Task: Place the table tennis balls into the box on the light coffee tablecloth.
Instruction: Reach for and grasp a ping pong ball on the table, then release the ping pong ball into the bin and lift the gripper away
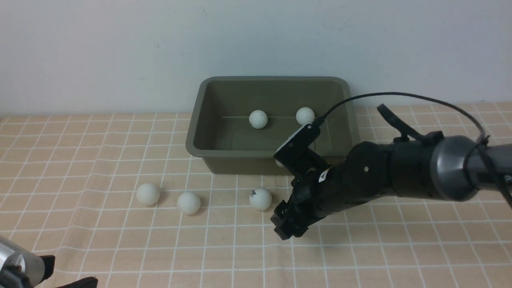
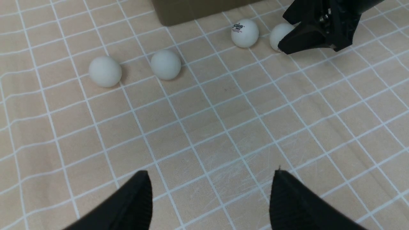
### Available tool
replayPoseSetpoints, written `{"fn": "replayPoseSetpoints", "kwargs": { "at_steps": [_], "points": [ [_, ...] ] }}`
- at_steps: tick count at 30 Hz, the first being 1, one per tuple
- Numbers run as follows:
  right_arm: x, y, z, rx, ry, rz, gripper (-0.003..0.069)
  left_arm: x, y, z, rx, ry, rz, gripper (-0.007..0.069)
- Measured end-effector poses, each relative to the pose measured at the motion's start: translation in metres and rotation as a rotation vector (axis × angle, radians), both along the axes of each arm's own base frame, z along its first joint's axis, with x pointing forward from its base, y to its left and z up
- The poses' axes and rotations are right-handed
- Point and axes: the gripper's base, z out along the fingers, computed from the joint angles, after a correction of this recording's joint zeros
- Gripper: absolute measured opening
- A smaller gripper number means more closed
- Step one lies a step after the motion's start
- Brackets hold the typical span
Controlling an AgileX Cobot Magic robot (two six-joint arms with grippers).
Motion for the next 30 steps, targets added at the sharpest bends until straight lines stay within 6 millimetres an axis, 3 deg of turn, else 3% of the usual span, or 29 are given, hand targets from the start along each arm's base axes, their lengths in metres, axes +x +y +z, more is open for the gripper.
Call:
{"fn": "replayPoseSetpoints", "kwargs": {
  "at_steps": [3, 7, 12, 17, 20, 21, 24, 27, 30],
  "points": [
    [0.003, 0.003, -0.006, -0.001, 0.022, -0.008, 0.0442, 0.0, 0.0, 0.0, 0.0, 0.0, 0.0, 0.0415],
    [0.004, 0.003, -0.011, -0.012, 0.042, -0.026, 0.0362, 0.0, 0.0, 0.0, 0.0, 0.0, 0.0, 0.0415],
    [0.002, 0.0, -0.004, -0.049, 0.03, 0.015, 0.0363, 0.0, 0.0, 0.0, 0.0, 0.0, 0.0, 0.0415],
    [-0.006, -0.012, 0.039, -0.057, -0.004, 0.026, 0.0363, 0.0, 0.0, 0.0, 0.0, 0.0, 0.0, 0.0415],
    [-0.014, -0.032, 0.078, -0.061, -0.036, 0.011, 0.0363, 0.0, 0.0, 0.0, 0.001, 0.0, -0.001, 0.0415],
    [-0.014, -0.033, 0.08, -0.06, -0.041, 0.011, 0.0363, 0.0, 0.0, 0.0, 0.001, 0.0, -0.001, 0.0415],
    [-0.018, -0.039, 0.11, -0.005, -0.149, -0.006, 0.0363, 0.0, 0.0, 0.0, 0.001, 0.0, -0.001, 0.0415],
    [-0.011, -0.038, 0.122, 0.042, -0.209, -0.03, 0.0363, 0.0, 0.0, 0.0, 0.001, 0.0, -0.001, 0.0415],
    [0.008, -0.035, 0.123, 0.073, -0.221, -0.069, 0.0363, 0.0, 0.0, 0.0, 0.001, 0.0, -0.001, 0.0415]
  ]
}}
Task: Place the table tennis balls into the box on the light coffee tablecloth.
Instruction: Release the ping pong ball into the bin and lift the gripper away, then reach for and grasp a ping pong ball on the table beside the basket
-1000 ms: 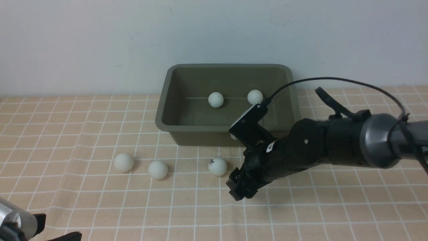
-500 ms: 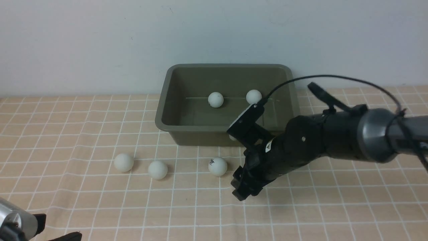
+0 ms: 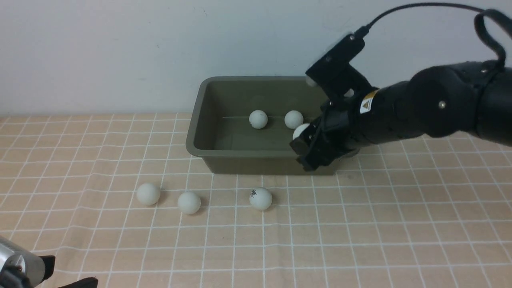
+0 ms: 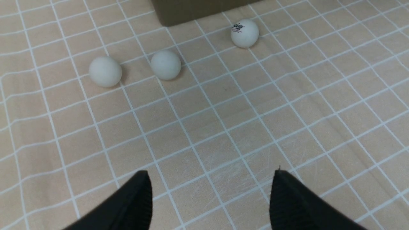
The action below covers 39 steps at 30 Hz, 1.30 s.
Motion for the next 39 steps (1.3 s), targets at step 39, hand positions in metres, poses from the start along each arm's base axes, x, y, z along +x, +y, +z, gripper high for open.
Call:
{"fn": "replayPoseSetpoints", "kwargs": {
  "at_steps": [39],
  "points": [
    [-0.003, -0.094, 0.179, 0.114, -0.429, -0.272, 0.0486, 0.001, 0.0, 0.001, 0.001, -0.014, 0.007, 0.0415]
  ]
}}
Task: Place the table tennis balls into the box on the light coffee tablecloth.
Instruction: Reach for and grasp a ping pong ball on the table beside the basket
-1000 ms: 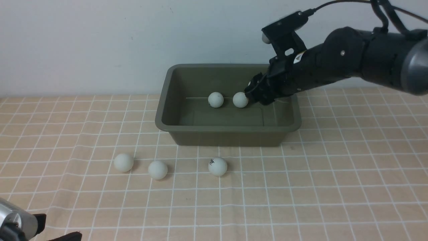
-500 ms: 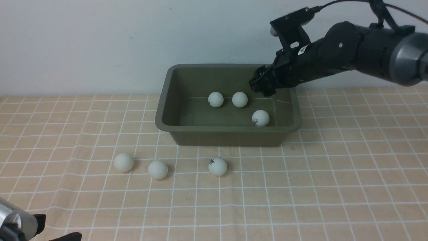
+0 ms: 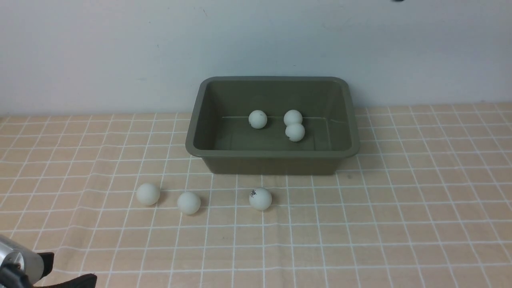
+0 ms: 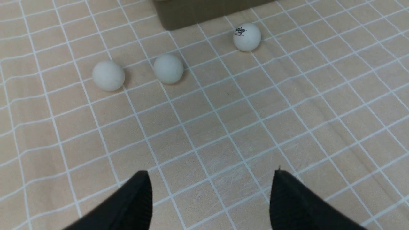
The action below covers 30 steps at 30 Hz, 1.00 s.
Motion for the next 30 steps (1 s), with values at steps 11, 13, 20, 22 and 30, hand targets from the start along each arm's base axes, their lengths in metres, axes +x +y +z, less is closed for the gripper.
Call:
{"fn": "replayPoseSetpoints", "kwargs": {
  "at_steps": [11, 13, 20, 22, 30],
  "points": [
    [-0.102, -0.054, 0.048, -0.025, 0.08, -0.158, 0.0428, 0.001, 0.001, 0.001, 0.008, -0.025, 0.005, 0.0415],
    [-0.122, -0.059, 0.054, -0.022, 0.086, -0.162, 0.0411, 0.002, 0.001, 0.002, 0.009, -0.036, 0.01, 0.0415],
    [-0.184, -0.075, 0.06, -0.03, 0.123, -0.18, 0.0391, 0.006, 0.003, 0.006, 0.007, -0.085, 0.04, 0.0415],
    [-0.205, -0.079, 0.051, -0.023, 0.137, -0.173, 0.039, 0.007, 0.004, 0.007, 0.006, -0.11, 0.055, 0.0415],
    [-0.257, -0.085, -0.022, 0.054, 0.058, -0.117, 0.039, 0.017, 0.008, 0.012, -0.022, -0.164, 0.122, 0.0415]
  ]
}}
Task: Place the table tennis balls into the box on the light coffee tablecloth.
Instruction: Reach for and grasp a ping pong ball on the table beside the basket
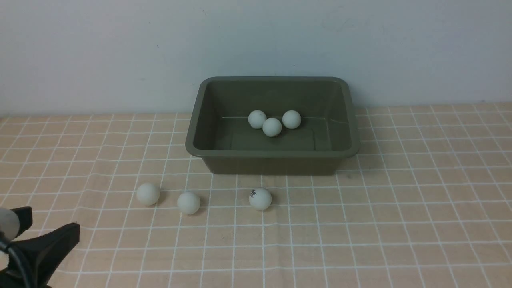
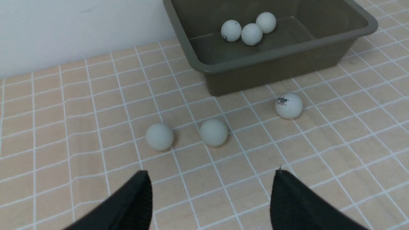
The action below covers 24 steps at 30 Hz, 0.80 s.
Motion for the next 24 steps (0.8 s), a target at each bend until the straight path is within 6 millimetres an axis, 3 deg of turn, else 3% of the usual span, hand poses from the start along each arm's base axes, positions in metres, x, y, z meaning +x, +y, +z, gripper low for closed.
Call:
{"fn": "replayPoseSetpoints", "kwargs": {
  "at_steps": [5, 10, 12, 19, 20, 24],
  "points": [
    [-0.003, 0.004, -0.043, 0.056, -0.001, 0.03, 0.039, 0.024, 0.002, -0.012, -0.002, 0.112, 0.008, 0.0415],
    [0.001, 0.007, -0.068, 0.077, 0.053, 0.041, 0.039, 0.061, 0.002, -0.013, 0.036, 0.187, -0.034, 0.0415],
    [0.002, 0.007, -0.072, 0.076, 0.064, 0.043, 0.039, 0.07, 0.002, -0.01, 0.055, 0.194, -0.052, 0.0415],
    [0.007, 0.01, -0.09, 0.062, 0.113, 0.061, 0.039, 0.149, 0.0, 0.021, 0.135, 0.328, -0.206, 0.0417],
    [0.007, 0.01, -0.09, 0.062, 0.112, 0.062, 0.039, 0.152, 0.0, 0.021, 0.138, 0.328, -0.207, 0.0417],
    [0.008, 0.01, -0.087, 0.061, 0.077, 0.066, 0.039, 0.195, 0.003, 0.012, 0.255, 0.485, -0.35, 0.0417]
  ]
}}
